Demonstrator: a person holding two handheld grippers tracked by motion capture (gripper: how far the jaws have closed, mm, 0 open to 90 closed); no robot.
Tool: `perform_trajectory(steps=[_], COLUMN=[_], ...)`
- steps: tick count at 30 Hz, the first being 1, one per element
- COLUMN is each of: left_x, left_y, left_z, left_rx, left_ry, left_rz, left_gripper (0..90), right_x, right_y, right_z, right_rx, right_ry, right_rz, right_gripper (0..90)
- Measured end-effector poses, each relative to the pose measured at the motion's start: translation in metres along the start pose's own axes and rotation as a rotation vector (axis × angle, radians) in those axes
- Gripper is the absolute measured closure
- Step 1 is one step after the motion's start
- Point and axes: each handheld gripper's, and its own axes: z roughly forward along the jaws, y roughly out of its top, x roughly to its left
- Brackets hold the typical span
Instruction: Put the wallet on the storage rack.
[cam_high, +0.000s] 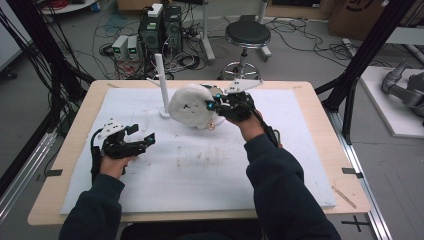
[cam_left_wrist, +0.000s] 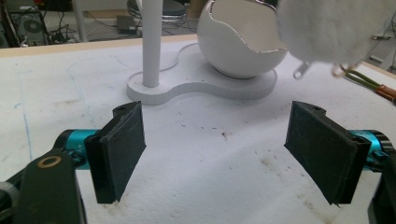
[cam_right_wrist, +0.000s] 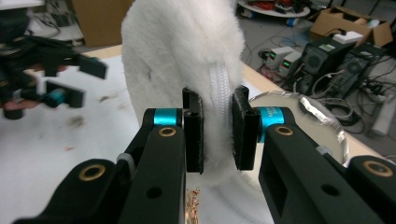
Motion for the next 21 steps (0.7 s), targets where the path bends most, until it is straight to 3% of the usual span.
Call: perform_trajectory(steps=[7,12,16,17,19,21], left_x=[0.006,0.01,0.009,0.009,0.009,0.009], left_y=[0.0,-0.001,-0.001,-0.001,-0.001,-0.001], left_z=[-0.004,-0.006,-0.006,-0.006,-0.005,-0.005], left_rx=[-0.004,-0.003,-0.001,0.003,0.005,0.007], left_ry=[0.022,0.027,0.024,0.026,0.02,0.022], left_rz=[-0.003,-0.013,-0.018,-0.016,-0.02,-0.023], left_gripper=[19.6,19.6,19.6,19.6,19.6,19.6], right_x=[-0.024,-0.039,-0.047,-0.052,-0.054,-0.053], right_y=[0.024,0.026,0.022,0.018,0.016,0.013], right_z=[0.022,0.033,0.033,0.032,0.032,0.035], right_rx=[-0.001,0.033,0.058,0.083,0.103,0.131], right_ry=[-0.039,-0.11,-0.155,-0.196,-0.22,-0.251], right_rz=[-0.054,-0.12,-0.134,-0.151,-0.184,-0.273], right_gripper=[78.5,78.4,78.4,78.4,78.5,78.4])
